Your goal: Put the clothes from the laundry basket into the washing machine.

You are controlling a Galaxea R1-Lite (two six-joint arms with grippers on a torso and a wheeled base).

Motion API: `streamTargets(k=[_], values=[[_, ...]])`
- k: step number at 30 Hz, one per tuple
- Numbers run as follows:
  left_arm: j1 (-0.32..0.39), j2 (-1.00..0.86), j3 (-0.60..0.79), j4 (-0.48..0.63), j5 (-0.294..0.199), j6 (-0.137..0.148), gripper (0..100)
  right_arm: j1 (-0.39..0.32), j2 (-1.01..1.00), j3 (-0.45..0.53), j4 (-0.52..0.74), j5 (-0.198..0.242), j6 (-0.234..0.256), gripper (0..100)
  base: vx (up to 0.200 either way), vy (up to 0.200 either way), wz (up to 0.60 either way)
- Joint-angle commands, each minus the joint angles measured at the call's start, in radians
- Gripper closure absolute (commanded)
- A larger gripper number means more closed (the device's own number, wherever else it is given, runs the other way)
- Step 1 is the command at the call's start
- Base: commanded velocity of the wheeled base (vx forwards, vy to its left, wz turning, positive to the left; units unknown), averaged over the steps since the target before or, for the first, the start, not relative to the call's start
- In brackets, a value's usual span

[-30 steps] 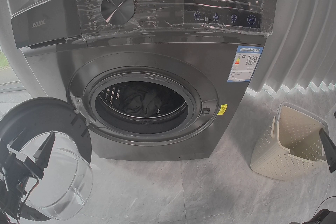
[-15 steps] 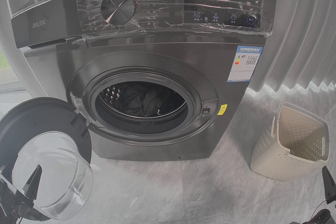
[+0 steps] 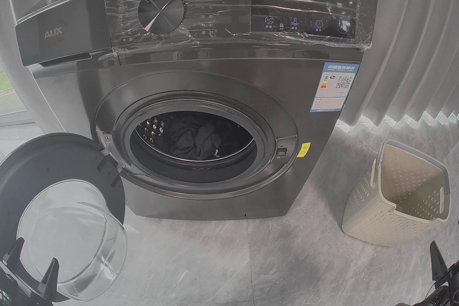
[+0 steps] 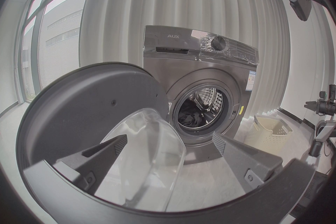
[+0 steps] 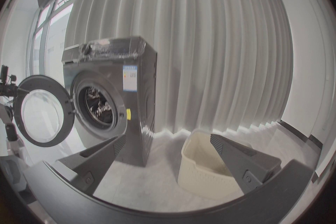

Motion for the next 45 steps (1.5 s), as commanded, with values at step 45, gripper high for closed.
streamTargets(k=[45], values=[[0.097, -0.12, 0.018, 0.119, 0.023, 0.012, 0, -0.047, -0.061, 0.005, 0.105, 0.199, 0.134, 0, -0.027, 0.0, 0.0]])
